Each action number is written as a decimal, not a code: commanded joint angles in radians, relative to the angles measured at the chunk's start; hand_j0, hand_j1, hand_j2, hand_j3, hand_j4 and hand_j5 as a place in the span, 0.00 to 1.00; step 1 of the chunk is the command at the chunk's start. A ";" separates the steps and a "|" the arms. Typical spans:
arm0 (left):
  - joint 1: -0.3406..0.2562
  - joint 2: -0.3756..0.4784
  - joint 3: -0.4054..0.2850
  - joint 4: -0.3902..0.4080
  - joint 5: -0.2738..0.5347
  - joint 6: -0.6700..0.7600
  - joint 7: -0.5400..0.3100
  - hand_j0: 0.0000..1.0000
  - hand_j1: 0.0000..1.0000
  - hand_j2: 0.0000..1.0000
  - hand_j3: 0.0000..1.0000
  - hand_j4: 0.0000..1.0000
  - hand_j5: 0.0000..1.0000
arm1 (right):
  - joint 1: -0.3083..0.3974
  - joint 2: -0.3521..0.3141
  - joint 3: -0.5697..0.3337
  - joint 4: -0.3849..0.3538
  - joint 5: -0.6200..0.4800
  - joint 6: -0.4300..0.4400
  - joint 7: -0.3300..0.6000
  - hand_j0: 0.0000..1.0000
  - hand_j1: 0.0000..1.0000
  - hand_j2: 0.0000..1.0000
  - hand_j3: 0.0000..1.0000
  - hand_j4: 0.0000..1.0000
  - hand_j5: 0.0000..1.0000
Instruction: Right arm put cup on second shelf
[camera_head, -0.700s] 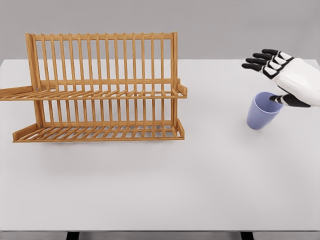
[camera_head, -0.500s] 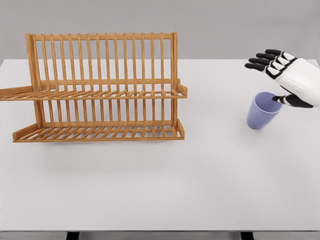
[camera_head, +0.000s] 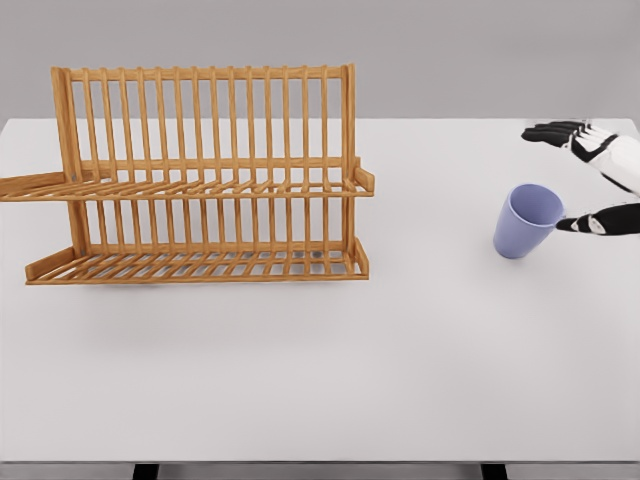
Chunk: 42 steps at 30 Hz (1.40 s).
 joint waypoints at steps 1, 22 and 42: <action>0.000 0.000 0.000 0.001 0.000 0.000 0.000 1.00 1.00 1.00 1.00 1.00 1.00 | 0.003 -0.008 -0.001 0.019 -0.114 0.003 0.060 1.00 1.00 1.00 1.00 1.00 1.00; 0.000 0.000 -0.002 0.001 0.000 0.000 0.000 1.00 1.00 1.00 1.00 1.00 1.00 | 0.002 0.041 0.002 0.151 -0.294 0.072 0.075 1.00 1.00 1.00 1.00 1.00 1.00; 0.000 0.000 0.000 0.001 0.000 0.000 0.000 1.00 1.00 1.00 1.00 1.00 1.00 | 0.015 0.145 0.013 0.276 -0.418 0.210 0.075 1.00 1.00 1.00 1.00 1.00 1.00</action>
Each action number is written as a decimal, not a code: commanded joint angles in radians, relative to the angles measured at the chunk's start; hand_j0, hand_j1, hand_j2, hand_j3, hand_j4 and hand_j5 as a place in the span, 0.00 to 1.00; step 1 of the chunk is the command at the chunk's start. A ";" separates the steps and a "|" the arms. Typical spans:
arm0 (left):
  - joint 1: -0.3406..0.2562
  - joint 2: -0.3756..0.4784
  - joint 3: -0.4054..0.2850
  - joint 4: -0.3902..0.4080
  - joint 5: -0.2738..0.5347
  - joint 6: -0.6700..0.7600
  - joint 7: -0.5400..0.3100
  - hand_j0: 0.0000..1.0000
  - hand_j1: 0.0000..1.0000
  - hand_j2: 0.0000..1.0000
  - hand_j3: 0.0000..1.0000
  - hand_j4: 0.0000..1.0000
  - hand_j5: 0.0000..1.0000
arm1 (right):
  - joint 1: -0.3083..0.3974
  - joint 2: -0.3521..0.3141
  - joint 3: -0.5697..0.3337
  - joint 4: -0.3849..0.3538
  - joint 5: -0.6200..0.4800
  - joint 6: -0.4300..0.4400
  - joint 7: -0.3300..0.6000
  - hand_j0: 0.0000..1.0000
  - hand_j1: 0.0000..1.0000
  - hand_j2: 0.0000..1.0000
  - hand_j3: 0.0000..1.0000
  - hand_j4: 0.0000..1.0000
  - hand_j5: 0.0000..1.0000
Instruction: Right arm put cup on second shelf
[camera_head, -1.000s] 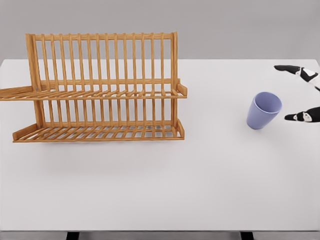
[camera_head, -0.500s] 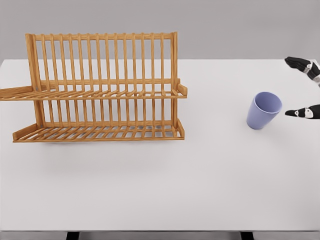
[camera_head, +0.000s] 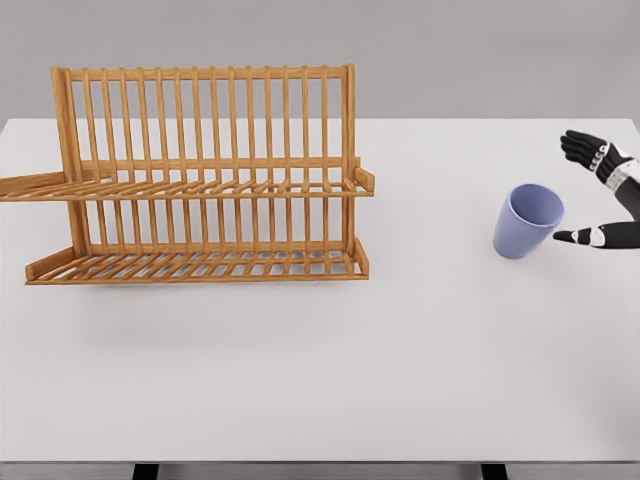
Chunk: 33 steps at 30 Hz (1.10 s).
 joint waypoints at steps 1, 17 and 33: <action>0.000 0.000 0.000 0.000 0.000 0.000 0.000 1.00 1.00 1.00 1.00 1.00 1.00 | 0.002 0.001 0.001 0.018 -0.025 0.048 0.000 1.00 1.00 1.00 1.00 1.00 1.00; 0.000 0.000 0.000 0.000 0.000 0.000 0.000 1.00 1.00 1.00 1.00 1.00 1.00 | 0.018 0.052 0.000 0.051 -0.069 0.212 0.000 1.00 1.00 1.00 1.00 1.00 1.00; 0.000 0.000 0.000 0.000 0.000 0.000 0.000 1.00 1.00 1.00 1.00 1.00 1.00 | 0.005 0.082 0.001 0.111 -0.069 0.212 0.000 1.00 1.00 1.00 1.00 1.00 1.00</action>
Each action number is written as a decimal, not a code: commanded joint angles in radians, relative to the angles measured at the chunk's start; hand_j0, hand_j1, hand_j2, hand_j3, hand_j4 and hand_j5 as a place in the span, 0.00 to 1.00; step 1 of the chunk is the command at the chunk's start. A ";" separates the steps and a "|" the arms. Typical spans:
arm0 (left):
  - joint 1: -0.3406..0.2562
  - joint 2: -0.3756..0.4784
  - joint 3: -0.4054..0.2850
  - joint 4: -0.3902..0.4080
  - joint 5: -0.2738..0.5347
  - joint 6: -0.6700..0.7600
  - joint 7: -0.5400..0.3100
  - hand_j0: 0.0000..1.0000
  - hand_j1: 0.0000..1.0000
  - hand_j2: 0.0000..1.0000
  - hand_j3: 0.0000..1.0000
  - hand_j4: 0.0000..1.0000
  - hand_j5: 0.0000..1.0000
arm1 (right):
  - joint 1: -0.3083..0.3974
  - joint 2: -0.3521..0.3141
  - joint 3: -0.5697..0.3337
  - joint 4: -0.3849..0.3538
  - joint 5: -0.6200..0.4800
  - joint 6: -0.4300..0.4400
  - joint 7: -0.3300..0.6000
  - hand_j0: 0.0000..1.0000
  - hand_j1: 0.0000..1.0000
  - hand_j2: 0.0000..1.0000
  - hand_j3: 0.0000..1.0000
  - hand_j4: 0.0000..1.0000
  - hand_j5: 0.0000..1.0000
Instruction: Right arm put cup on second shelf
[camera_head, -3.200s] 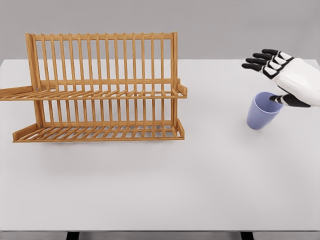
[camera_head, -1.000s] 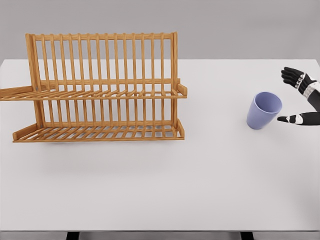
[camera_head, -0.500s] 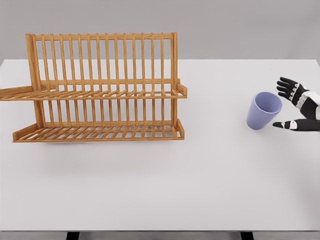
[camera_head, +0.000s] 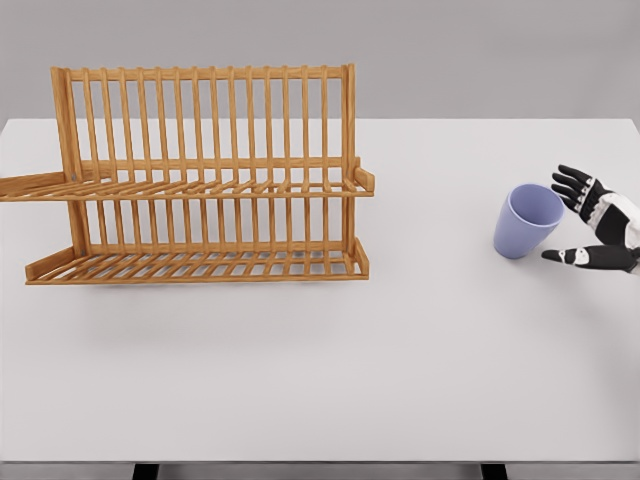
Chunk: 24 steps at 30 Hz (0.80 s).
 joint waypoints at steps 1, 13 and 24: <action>0.000 0.000 0.000 0.000 0.000 0.000 0.000 1.00 1.00 1.00 1.00 1.00 1.00 | 0.000 0.002 -0.001 0.003 -0.006 0.000 0.000 1.00 1.00 1.00 1.00 1.00 1.00; 0.000 0.000 0.000 0.000 0.000 0.000 0.000 1.00 1.00 1.00 1.00 1.00 1.00 | -0.002 0.010 0.002 0.006 -0.006 0.002 0.000 1.00 1.00 1.00 1.00 1.00 1.00; 0.000 0.000 0.000 -0.001 0.000 0.000 0.000 1.00 1.00 1.00 1.00 1.00 1.00 | -0.017 0.022 0.004 0.011 -0.006 0.013 0.000 1.00 1.00 1.00 1.00 1.00 1.00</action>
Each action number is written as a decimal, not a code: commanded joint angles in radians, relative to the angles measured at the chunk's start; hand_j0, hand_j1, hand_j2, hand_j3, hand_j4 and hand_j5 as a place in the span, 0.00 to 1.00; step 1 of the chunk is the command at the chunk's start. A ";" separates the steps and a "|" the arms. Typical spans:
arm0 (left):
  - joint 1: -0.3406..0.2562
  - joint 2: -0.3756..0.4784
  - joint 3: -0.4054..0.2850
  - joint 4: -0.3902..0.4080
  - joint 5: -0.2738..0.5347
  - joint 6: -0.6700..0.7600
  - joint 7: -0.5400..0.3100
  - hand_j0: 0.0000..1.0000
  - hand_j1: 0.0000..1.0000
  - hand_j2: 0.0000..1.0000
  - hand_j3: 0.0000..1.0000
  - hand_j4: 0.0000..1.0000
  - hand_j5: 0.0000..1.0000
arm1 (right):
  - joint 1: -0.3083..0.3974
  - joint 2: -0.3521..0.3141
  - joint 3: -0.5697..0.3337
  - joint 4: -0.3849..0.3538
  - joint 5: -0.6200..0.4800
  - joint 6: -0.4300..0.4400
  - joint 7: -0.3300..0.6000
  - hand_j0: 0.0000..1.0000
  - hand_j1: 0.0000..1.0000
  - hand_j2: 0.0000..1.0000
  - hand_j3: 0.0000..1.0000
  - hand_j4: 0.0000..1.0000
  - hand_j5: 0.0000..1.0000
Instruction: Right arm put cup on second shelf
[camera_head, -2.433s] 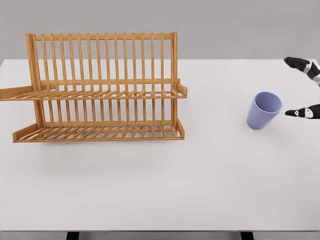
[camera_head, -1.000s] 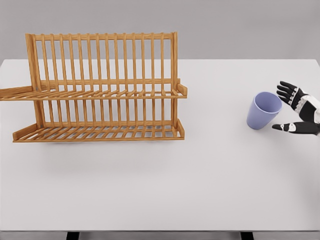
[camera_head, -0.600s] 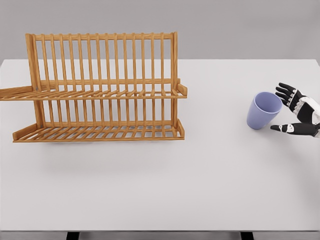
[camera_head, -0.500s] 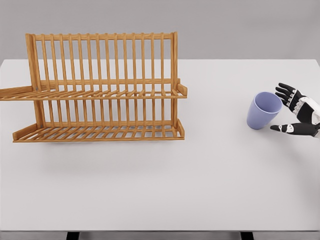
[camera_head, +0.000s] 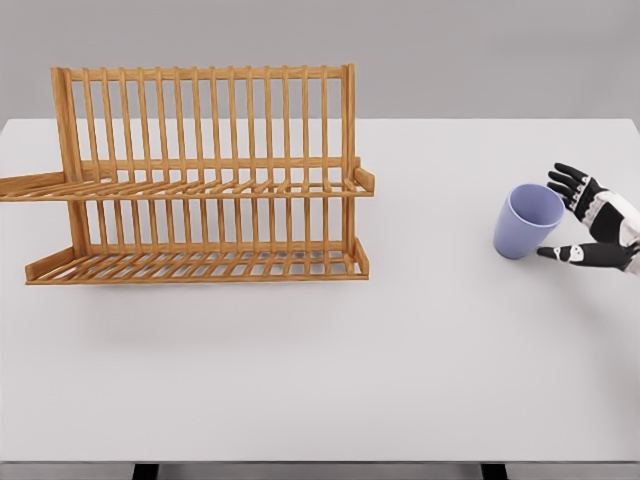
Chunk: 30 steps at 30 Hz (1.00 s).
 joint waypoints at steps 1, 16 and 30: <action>0.000 0.000 0.000 0.001 0.000 0.000 0.000 1.00 1.00 1.00 1.00 1.00 1.00 | 0.000 0.005 0.001 -0.001 -0.006 0.004 0.000 1.00 1.00 1.00 1.00 1.00 1.00; 0.000 0.000 0.000 0.001 0.000 0.000 0.000 1.00 1.00 1.00 1.00 1.00 1.00 | -0.026 0.022 0.028 0.025 0.000 0.009 0.000 1.00 1.00 1.00 1.00 1.00 1.00; 0.000 0.000 -0.002 0.001 0.000 0.000 0.000 1.00 1.00 1.00 1.00 1.00 1.00 | -0.031 0.036 0.040 0.025 0.005 0.009 0.000 1.00 1.00 1.00 1.00 1.00 1.00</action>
